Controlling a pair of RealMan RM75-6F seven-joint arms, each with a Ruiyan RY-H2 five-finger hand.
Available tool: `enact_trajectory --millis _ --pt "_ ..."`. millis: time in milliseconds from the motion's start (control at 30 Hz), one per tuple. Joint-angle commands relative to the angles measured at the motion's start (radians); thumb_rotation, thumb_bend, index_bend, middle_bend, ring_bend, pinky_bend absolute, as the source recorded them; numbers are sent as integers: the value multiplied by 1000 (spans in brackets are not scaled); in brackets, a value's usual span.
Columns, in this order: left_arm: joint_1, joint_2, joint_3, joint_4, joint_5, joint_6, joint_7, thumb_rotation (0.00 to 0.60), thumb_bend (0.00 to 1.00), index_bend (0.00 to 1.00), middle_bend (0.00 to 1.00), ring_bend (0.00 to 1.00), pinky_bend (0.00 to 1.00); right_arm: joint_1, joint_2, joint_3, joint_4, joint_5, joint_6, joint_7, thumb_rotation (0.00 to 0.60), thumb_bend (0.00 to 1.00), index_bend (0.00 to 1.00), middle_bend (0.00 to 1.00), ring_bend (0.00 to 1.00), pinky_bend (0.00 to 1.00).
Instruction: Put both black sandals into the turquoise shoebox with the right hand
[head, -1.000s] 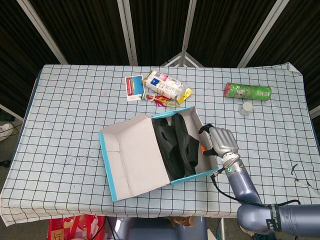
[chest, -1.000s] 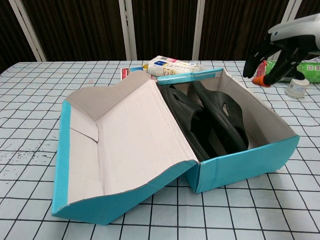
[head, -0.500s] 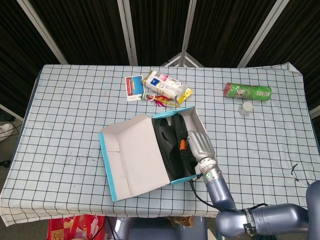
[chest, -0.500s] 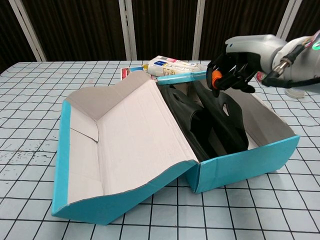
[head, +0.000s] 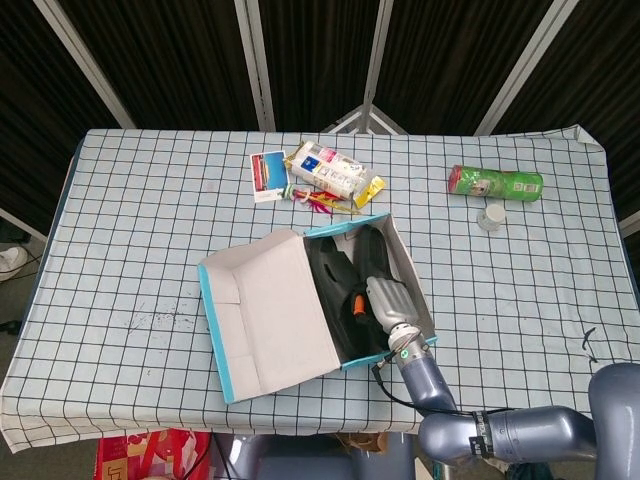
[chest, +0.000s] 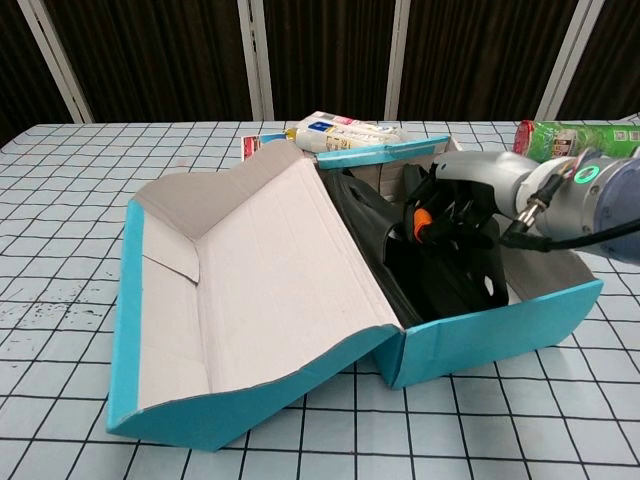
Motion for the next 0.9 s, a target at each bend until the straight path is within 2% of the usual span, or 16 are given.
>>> enact_trajectory --millis 33,167,233,333,367,400,500,600,667,733,800,833,900 --pt "1 0 0 -1 2 4 0 600 373 168 56 32 131 -13 -17 -10 25 -5 -16 -5 600 758 813 639 887 846" --pt "1 0 -2 1 -1 3 -4 600 373 168 56 32 131 -23 -10 4 14 -16 -12 0 600 758 813 638 887 846" --pt "-1 0 0 2 2 0 -3 600 374 168 56 32 131 -36 42 61 -67 -47 4 32 600 757 812 638 887 846" --pt "-1 0 2 1 7 1 -2 600 373 168 56 32 131 -57 106 112 -150 -56 -4 73 600 757 806 639 887 846" --pt "-1 0 3 -1 9 2 -1 600 373 168 56 32 131 -73 145 147 -201 -68 -22 114 600 757 765 629 880 843" --pt "-1 0 3 -1 10 3 -1 600 373 168 56 32 131 -82 167 159 -223 -71 -42 134 600 757 717 607 868 835" --pt "1 1 4 -4 14 8 -3 600 373 168 56 32 131 -137 286 223 -309 -87 -160 263 600 757 461 436 739 762" --pt "3 3 5 -5 15 9 -8 600 373 168 56 32 131 -227 431 253 -381 -165 -268 375 600 709 387 345 614 695" --pt "4 5 6 -6 16 9 -13 600 373 168 56 32 131 -281 512 235 -410 -240 -307 391 600 631 359 292 539 629" --pt "5 7 7 -7 17 9 -19 600 373 167 54 32 131 -344 589 186 -432 -349 -308 359 600 550 327 234 475 557" --pt "7 9 9 -9 18 10 -23 600 373 165 48 32 131 -413 646 108 -439 -488 -275 285 600 487 293 174 415 487" --pt "9 11 9 -11 21 14 -26 600 373 165 45 32 131 -462 678 40 -427 -576 -233 201 600 465 276 144 382 447" --pt "12 13 10 -13 26 21 -28 600 373 165 44 32 131 -542 679 -41 -418 -721 -149 134 600 438 259 103 326 384"
